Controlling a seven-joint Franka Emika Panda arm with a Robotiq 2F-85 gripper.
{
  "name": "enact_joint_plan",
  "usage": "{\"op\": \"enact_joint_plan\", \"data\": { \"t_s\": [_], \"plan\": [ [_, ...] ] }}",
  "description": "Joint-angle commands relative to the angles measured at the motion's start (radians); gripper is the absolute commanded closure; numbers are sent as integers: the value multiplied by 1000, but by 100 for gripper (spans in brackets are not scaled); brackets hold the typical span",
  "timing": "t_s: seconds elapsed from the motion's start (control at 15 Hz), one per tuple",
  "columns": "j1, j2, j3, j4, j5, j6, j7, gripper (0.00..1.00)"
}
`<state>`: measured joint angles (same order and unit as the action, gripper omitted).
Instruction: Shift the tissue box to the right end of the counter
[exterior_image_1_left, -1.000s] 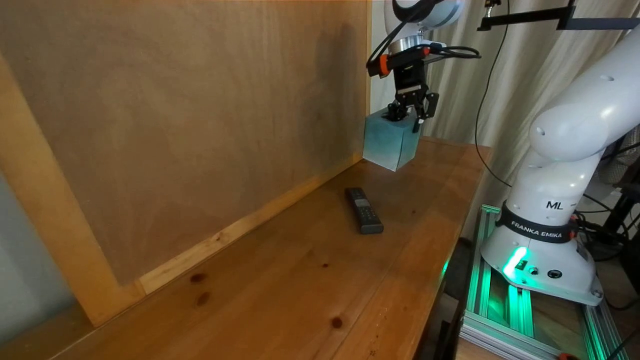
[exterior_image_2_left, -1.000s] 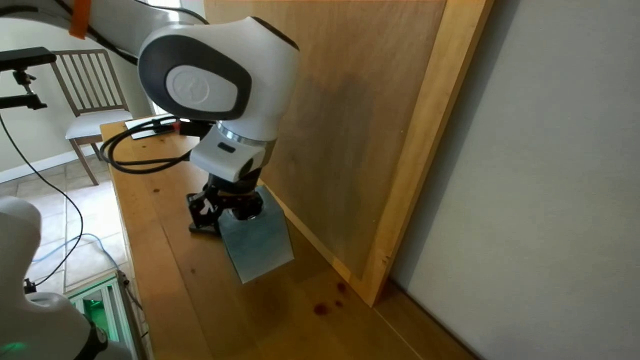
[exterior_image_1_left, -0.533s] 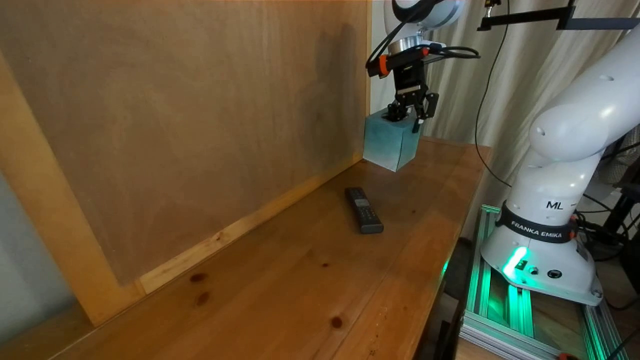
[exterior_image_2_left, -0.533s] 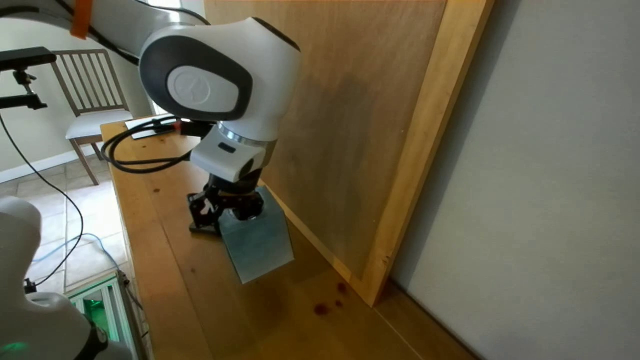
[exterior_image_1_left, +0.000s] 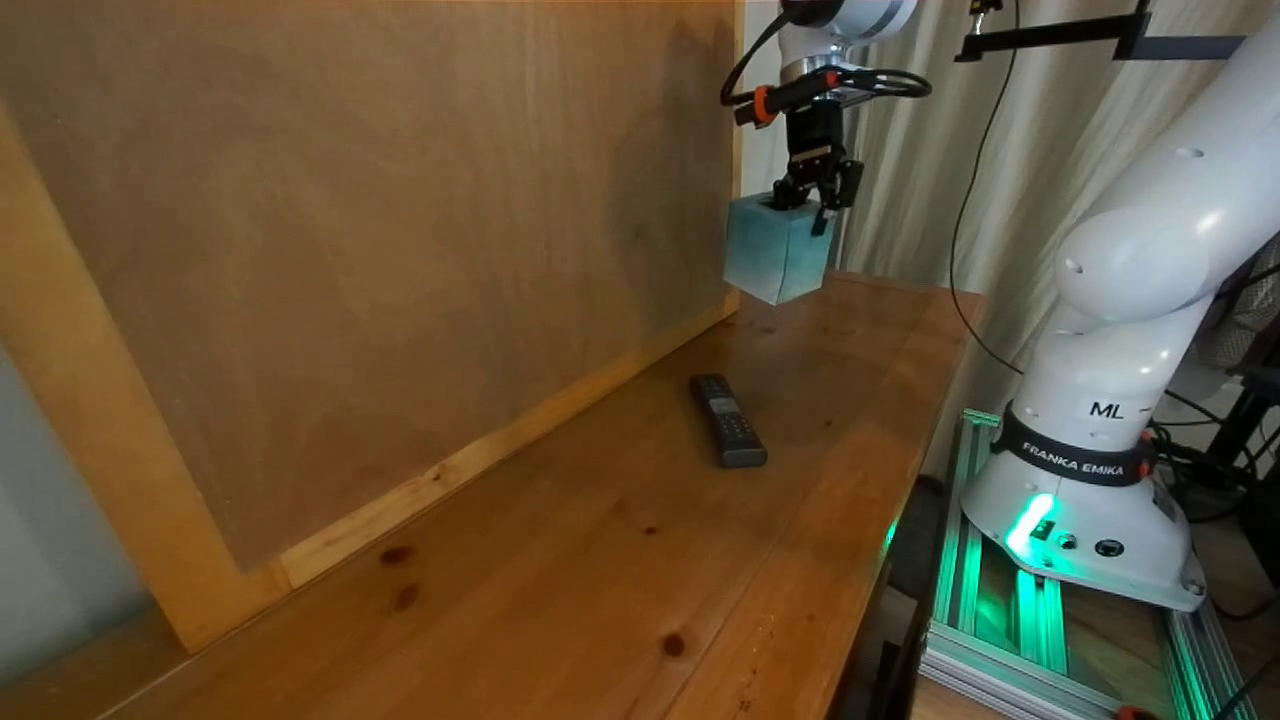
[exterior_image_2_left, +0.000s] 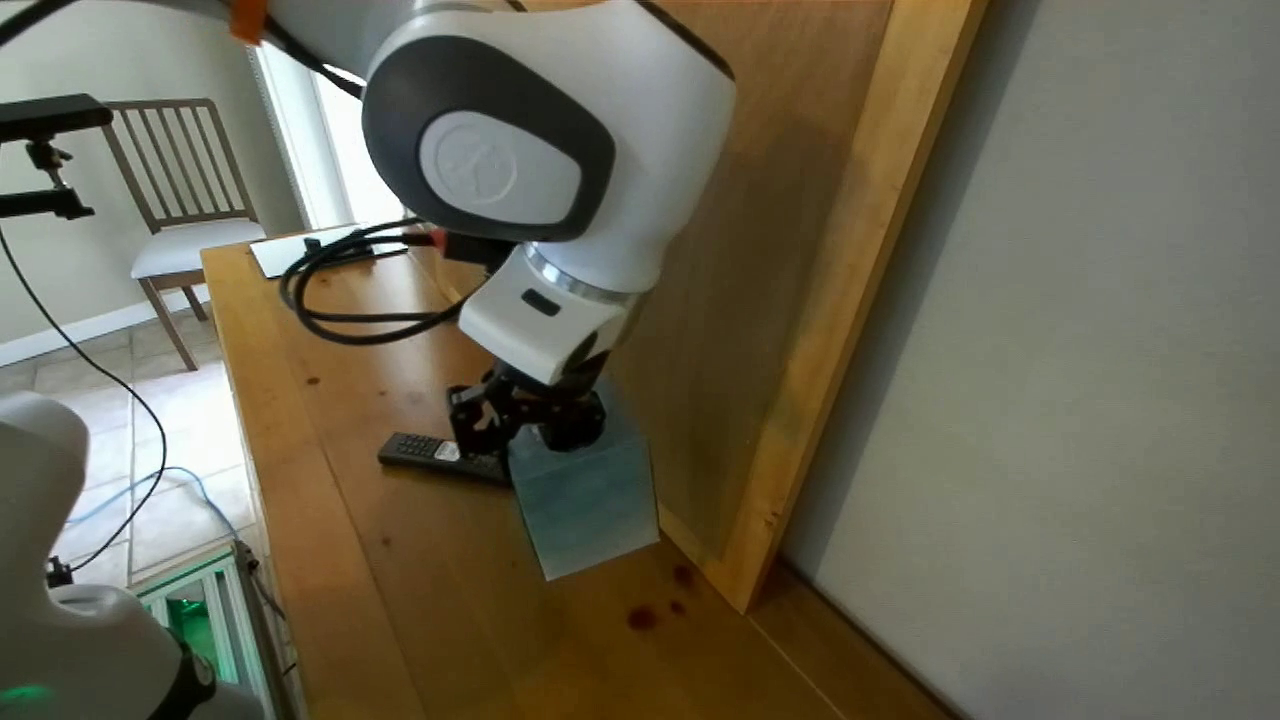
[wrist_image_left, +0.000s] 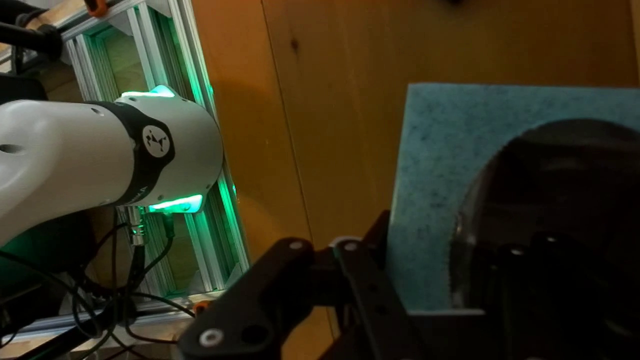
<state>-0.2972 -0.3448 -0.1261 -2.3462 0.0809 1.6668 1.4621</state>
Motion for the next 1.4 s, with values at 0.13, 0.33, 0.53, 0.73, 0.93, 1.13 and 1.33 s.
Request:
{"op": "enact_joint_plan", "data": {
  "t_s": [0.13,0.33,0.53,0.73,0.93,1.13,1.33],
  "plan": [
    [-22,201,-73,199,11,-82,34,100],
    [-26,279,-111,265,9,-113,47,100],
    [-32,349,-149,332,26,-159,59,100],
    [-44,413,-188,400,52,-209,54,100],
    [-57,473,-220,468,94,-256,48,100],
    [-75,541,-243,540,180,-284,41,100],
    [-100,607,-263,609,246,-330,40,100]
  ]
}}
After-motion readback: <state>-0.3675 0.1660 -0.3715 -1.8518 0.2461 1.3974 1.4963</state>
